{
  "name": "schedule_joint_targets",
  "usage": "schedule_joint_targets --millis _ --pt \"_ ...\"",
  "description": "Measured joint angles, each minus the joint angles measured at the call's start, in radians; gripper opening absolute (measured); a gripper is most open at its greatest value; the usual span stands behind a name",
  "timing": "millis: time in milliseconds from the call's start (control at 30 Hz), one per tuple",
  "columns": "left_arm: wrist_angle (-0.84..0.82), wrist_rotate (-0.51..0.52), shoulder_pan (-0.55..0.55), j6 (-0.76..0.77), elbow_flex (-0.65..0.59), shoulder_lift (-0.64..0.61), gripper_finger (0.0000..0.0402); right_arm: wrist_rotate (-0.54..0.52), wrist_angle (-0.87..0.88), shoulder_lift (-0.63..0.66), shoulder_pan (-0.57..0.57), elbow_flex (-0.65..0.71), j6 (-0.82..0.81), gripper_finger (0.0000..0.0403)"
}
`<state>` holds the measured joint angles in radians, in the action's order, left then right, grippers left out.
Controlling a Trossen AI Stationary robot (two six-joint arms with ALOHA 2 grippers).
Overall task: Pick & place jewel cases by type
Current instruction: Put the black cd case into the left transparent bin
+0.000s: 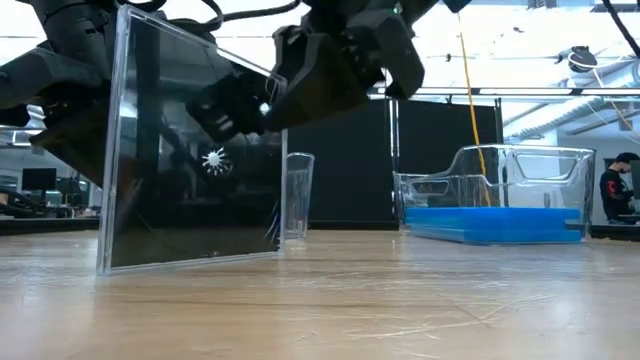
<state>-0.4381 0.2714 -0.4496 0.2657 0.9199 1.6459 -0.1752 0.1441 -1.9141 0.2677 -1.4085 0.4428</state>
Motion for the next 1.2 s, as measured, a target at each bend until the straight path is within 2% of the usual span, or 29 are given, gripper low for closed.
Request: schedule_joint_targets --millis 100,200,300,433,600,767,967,1100,1200 --pt "0.003 0.0 -0.001 0.0 0.0 0.0 0.0296 0.009 -0.007 0.005 -0.007 -0.003 -0.049 0.0186" --pt "0.005 0.0 -0.001 0.0 0.0 0.0 0.0296 0.083 0.007 0.002 -0.015 -0.002 -0.097 0.0157" --pt "0.01 0.012 -0.001 -0.001 0.0 0.0 0.0296 0.183 0.003 0.002 -0.02 -0.002 -0.117 0.0107" --pt "0.022 0.023 -0.001 -0.003 0.0 -0.004 0.0296 0.25 -0.004 0.006 -0.011 -0.002 -0.086 0.0021" --pt "0.018 0.027 -0.007 -0.005 0.0 -0.06 0.0296 0.228 0.0 0.008 0.004 -0.002 -0.068 0.0019" --pt "0.01 0.03 -0.041 -0.001 0.0 -0.166 0.0296 0.218 0.101 0.063 0.004 -0.001 -0.095 0.0016" --pt "-0.003 0.097 -0.104 -0.001 0.001 -0.318 0.0296 0.115 0.198 0.198 0.009 -0.001 -0.116 0.0016" --pt "-0.009 0.107 -0.141 -0.033 0.002 -0.419 0.0296 0.098 0.198 0.301 0.007 0.009 -0.121 0.0016" --pt "-0.009 0.194 -0.182 -0.06 -0.007 -0.5 0.0296 0.099 0.155 0.383 -0.001 0.051 -0.133 0.0016"
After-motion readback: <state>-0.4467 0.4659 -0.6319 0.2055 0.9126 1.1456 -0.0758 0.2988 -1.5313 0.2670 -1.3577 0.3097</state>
